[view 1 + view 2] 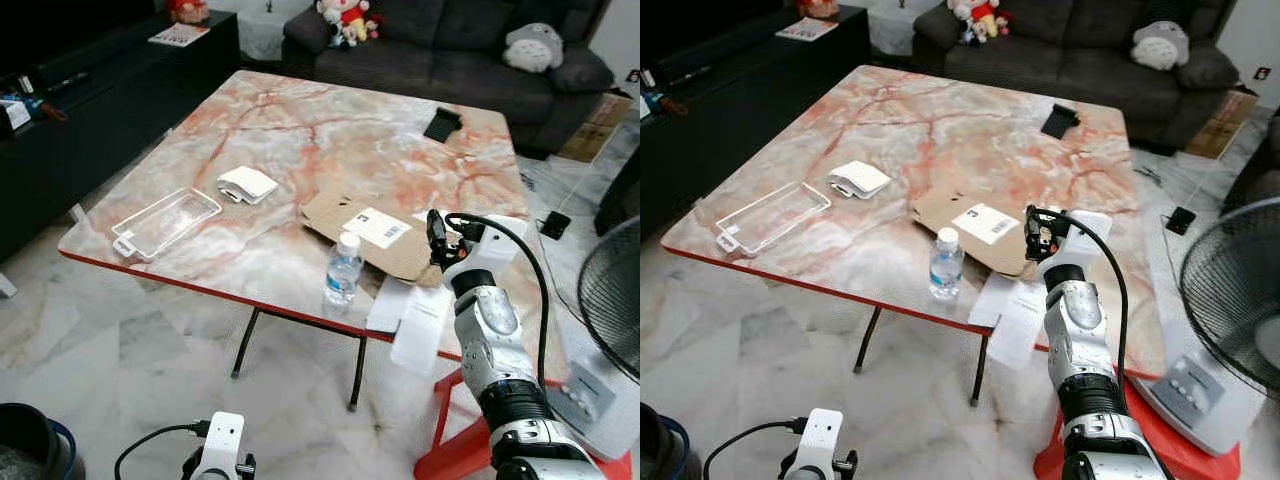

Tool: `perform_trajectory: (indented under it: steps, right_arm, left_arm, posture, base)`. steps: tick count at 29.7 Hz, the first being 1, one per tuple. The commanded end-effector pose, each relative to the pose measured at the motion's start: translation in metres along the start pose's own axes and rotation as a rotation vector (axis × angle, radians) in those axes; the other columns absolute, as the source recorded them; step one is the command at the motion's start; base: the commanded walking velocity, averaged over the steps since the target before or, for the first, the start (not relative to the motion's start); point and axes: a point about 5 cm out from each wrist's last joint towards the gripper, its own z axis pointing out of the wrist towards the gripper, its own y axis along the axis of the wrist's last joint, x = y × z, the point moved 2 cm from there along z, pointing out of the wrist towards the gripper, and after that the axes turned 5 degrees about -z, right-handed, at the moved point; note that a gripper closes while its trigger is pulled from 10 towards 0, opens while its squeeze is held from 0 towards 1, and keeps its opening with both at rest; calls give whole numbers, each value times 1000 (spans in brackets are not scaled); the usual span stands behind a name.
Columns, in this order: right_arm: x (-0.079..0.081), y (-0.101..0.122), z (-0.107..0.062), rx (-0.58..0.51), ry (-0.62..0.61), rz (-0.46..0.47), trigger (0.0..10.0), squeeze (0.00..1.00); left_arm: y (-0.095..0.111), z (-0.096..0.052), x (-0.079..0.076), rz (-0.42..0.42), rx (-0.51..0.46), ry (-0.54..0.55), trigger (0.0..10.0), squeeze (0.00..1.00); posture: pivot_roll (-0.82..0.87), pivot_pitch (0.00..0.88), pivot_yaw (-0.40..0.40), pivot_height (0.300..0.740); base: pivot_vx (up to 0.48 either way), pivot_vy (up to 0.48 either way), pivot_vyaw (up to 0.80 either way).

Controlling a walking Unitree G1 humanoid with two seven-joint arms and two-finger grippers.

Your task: Picking trash to rubbish bin

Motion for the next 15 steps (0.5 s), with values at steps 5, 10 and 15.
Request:
perform_trajectory:
  steps: [5,10,15]
  right_arm:
    - [-5,2,1,1,-20,3,10000,0]
    - [-6,2,1,-4,-27,9,10000,0]
    - [-7,2,0,-1,-28,6,10000,0]
  left_arm:
    - [-2,0,-2,-11,9,-12,10000,0]
    - [-2,-1,-3,-10,6,-18,10000,0]
    - [-2,-1,-4,-8,7,-21,10000,0]
  posture:
    - [-63,21,-82,740]
    - [-63,24,-80,740]
    - [-63,24,-80,740]
  base:
    - [297,0,0]
    - [0,0,0]
    - [0,0,0]
